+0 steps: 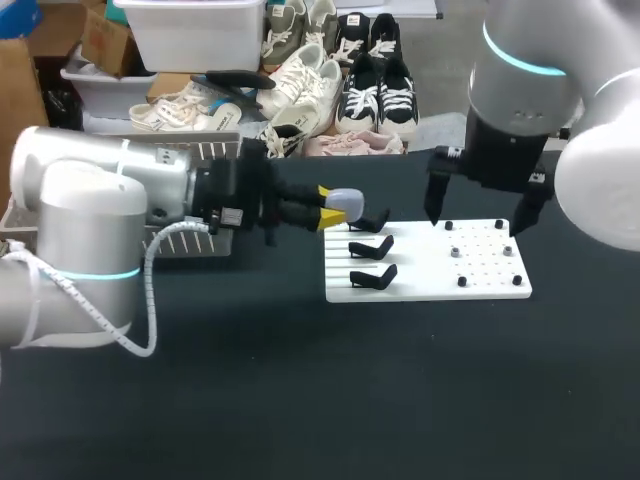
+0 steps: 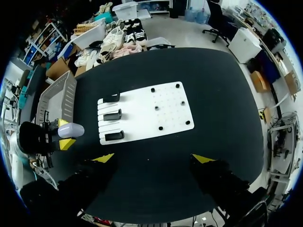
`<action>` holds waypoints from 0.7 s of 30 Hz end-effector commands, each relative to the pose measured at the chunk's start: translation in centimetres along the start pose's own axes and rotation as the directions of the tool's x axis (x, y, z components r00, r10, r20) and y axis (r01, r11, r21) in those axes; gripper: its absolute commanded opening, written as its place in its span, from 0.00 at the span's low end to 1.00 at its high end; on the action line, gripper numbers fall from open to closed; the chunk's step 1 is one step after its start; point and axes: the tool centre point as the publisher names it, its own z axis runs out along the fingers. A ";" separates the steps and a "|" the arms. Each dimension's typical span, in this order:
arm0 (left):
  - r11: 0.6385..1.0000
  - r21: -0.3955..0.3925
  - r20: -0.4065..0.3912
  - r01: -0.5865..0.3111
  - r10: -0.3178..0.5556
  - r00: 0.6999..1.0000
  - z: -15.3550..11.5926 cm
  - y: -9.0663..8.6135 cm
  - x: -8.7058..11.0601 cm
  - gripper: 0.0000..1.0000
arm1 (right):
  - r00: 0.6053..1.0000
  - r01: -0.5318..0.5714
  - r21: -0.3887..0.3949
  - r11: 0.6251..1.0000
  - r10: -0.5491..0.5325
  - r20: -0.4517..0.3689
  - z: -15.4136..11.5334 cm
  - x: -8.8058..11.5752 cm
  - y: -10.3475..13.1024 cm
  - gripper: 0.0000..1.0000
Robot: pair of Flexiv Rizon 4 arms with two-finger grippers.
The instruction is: Pick up each earbud case from the left stands, insert the matching earbuds, close the lid, and place the case in the box.
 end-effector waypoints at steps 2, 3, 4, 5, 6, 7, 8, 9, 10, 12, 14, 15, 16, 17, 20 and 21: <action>0.985 -0.175 -0.027 -0.005 0.001 1.000 -4.8 -0.2 -0.6 0.00 | 1.000 -0.002 -0.002 1.000 0.002 0.029 0.0 0.3 -0.2 1.00; 0.980 -0.200 -0.035 -0.007 0.000 0.999 -5.6 0.2 -0.6 0.00 | 1.000 -0.002 -0.002 1.000 0.002 0.029 0.0 0.3 -0.2 1.00; 0.976 -0.216 -0.040 -0.008 -0.001 0.999 -6.0 0.4 -0.6 0.00 | 1.000 -0.002 -0.002 1.000 0.002 0.029 0.0 0.3 -0.2 1.00; 0.968 -0.250 -0.055 -0.007 -0.007 0.998 -7.0 1.0 -0.5 0.00 | 1.000 -0.002 -0.002 1.000 0.002 0.029 0.0 0.3 -0.2 1.00; 0.962 -0.274 -0.066 -0.005 -0.014 0.998 -7.7 1.4 -0.3 0.00 | 1.000 -0.002 -0.002 1.000 0.002 0.029 0.0 0.3 -0.2 1.00; 0.954 -0.301 -0.077 -0.004 -0.020 0.997 -8.4 2.0 -0.1 0.00 | 1.000 -0.002 -0.002 1.000 0.002 0.029 0.0 0.3 -0.2 1.00; 0.943 -0.332 -0.094 -0.005 -0.028 0.995 -9.2 2.5 0.1 0.00 | 1.000 -0.002 -0.002 1.000 0.002 0.029 0.0 0.3 -0.2 1.00; 0.932 -0.361 -0.108 0.000 -0.042 0.993 -9.9 3.2 0.5 0.00 | 1.000 -0.002 -0.002 1.000 0.002 0.029 0.0 0.3 -0.2 1.00; 0.921 -0.389 -0.122 0.000 -0.052 0.991 -10.5 3.9 0.8 0.00 | 1.000 -0.002 -0.002 1.000 0.002 0.029 0.0 0.3 -0.2 1.00; 0.898 -0.439 -0.166 -0.017 -0.062 0.984 -11.6 5.2 1.3 0.00 | 1.000 -0.002 -0.002 1.000 0.002 0.029 0.0 0.3 -0.2 1.00; 0.870 -0.493 -0.173 -0.005 -0.092 0.981 -12.5 6.8 1.9 0.00 | 1.000 -0.002 -0.002 1.000 0.002 0.029 0.0 0.3 -0.2 1.00; 0.861 -0.509 -0.187 -0.014 -0.094 0.978 -12.8 7.6 2.2 0.00 | 1.000 -0.002 -0.002 1.000 0.002 0.029 0.0 0.3 -0.2 1.00; 0.848 -0.530 -0.202 -0.019 -0.104 0.974 -13.0 8.1 2.2 0.00 | 1.000 -0.002 -0.002 1.000 0.002 0.029 0.0 0.3 -0.2 1.00; 0.835 -0.550 -0.201 -0.013 -0.117 0.973 -13.3 8.9 2.4 0.00 | 1.000 -0.002 -0.002 1.000 0.002 0.029 0.0 0.3 -0.2 1.00; 0.808 -0.589 -0.217 -0.008 -0.148 0.965 -14.0 10.9 3.3 0.00 | 1.000 -0.002 -0.002 1.000 0.002 0.029 0.0 0.3 -0.2 1.00; 0.805 -0.593 -0.229 -0.014 -0.152 0.961 -14.1 11.5 3.5 0.00 | 1.000 -0.002 -0.002 1.000 0.002 0.029 0.0 0.3 -0.2 1.00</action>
